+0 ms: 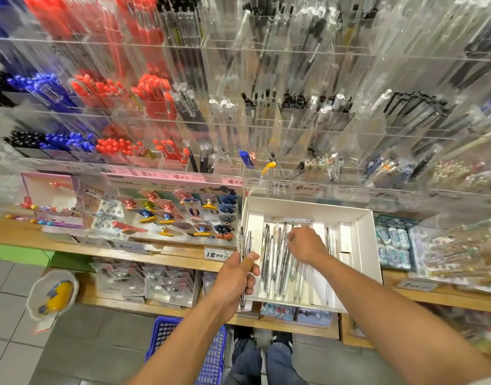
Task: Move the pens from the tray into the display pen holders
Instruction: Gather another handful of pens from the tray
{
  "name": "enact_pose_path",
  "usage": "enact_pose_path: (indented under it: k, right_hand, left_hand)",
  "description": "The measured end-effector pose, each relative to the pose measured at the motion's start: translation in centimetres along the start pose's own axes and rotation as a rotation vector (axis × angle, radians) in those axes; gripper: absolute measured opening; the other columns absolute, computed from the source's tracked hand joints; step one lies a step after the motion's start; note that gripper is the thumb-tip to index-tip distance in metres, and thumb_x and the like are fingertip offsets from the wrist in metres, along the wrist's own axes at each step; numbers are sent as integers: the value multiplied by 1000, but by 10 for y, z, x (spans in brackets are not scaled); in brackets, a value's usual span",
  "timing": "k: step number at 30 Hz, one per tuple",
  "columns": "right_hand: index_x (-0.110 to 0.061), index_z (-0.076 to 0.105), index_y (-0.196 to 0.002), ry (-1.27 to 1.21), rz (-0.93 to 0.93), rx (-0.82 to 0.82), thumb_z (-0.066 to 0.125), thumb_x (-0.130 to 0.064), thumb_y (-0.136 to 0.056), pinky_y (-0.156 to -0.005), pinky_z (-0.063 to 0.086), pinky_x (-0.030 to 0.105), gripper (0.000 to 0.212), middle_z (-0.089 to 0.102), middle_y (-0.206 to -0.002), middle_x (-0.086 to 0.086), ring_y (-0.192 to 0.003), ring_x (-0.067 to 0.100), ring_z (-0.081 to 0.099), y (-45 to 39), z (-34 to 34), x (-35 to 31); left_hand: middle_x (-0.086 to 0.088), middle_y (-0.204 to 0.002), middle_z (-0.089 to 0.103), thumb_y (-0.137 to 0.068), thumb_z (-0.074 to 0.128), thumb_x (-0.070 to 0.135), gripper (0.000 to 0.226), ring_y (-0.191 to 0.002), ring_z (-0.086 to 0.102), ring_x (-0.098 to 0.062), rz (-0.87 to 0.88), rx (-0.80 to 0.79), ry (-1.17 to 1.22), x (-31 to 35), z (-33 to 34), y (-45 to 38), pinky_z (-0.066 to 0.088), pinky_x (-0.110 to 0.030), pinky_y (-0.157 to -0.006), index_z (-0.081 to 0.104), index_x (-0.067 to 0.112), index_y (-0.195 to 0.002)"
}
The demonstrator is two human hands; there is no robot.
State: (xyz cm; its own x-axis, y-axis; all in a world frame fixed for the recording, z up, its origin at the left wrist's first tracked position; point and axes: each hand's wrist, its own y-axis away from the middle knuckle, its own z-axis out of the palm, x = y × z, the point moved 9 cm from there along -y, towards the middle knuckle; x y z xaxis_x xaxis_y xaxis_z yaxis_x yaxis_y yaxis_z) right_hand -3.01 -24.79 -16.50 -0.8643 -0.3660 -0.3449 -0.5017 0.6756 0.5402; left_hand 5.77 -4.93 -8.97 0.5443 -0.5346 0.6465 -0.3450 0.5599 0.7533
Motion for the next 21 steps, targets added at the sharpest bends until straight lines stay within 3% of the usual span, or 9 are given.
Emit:
enact_pose_path:
  k: [2,6,10,15,17,19,21]
  right_hand:
    - [-18,69,-108,6,-3,-10,60,-19,-92,-94,50,36,19,54,-133,7,-104,27,62,3,3,1]
    - [-16,61,-114,-40,-8,-49,60,-20,-92,-86,48,31,22,55,-123,7,-100,25,60,6,6,1]
    - [-12,54,-98,-233,12,-65,55,-13,-92,-77,50,34,7,60,-101,6,-88,23,60,11,2,-1]
    - [-17,56,-92,-462,41,-28,61,-18,-93,-70,49,29,5,65,-93,3,-86,17,62,27,-20,0]
    - [-15,55,-93,-539,9,-15,62,-16,-93,-77,51,35,7,65,-89,5,-83,20,62,36,-35,-5]
    - [-12,55,-95,-667,-56,-41,62,-12,-93,-78,52,36,8,64,-83,5,-76,18,61,47,-50,-15]
    - [-8,55,-100,-834,-133,-107,61,-8,-94,-71,53,30,9,65,-81,6,-72,17,62,59,-63,-29]
  left_hand:
    - [2,-72,53,-106,42,23,22,-51,38,-9,3,7,10,1,0,1,34,-22,-48,54,12,-121]
    - [1,-73,52,-106,43,22,21,-51,39,-9,9,16,11,2,0,2,34,-22,-48,54,12,-120]
    - [0,-73,52,-106,42,20,22,-50,38,-9,22,21,11,3,1,4,33,-23,-48,55,10,-120]
    - [0,-72,50,-104,48,21,36,-49,34,-10,19,30,30,3,8,5,31,-24,-48,47,4,-135]
    - [-1,-78,52,-101,54,28,54,-51,34,-9,36,42,-16,6,12,6,33,-24,-49,35,3,-145]
    - [-2,-90,60,-97,61,34,55,-55,38,-10,74,42,-69,14,15,8,37,-23,-50,40,9,-141]
    - [-15,-117,65,-92,67,36,47,-76,61,-20,112,37,-86,22,19,7,44,-25,-57,48,18,-131]
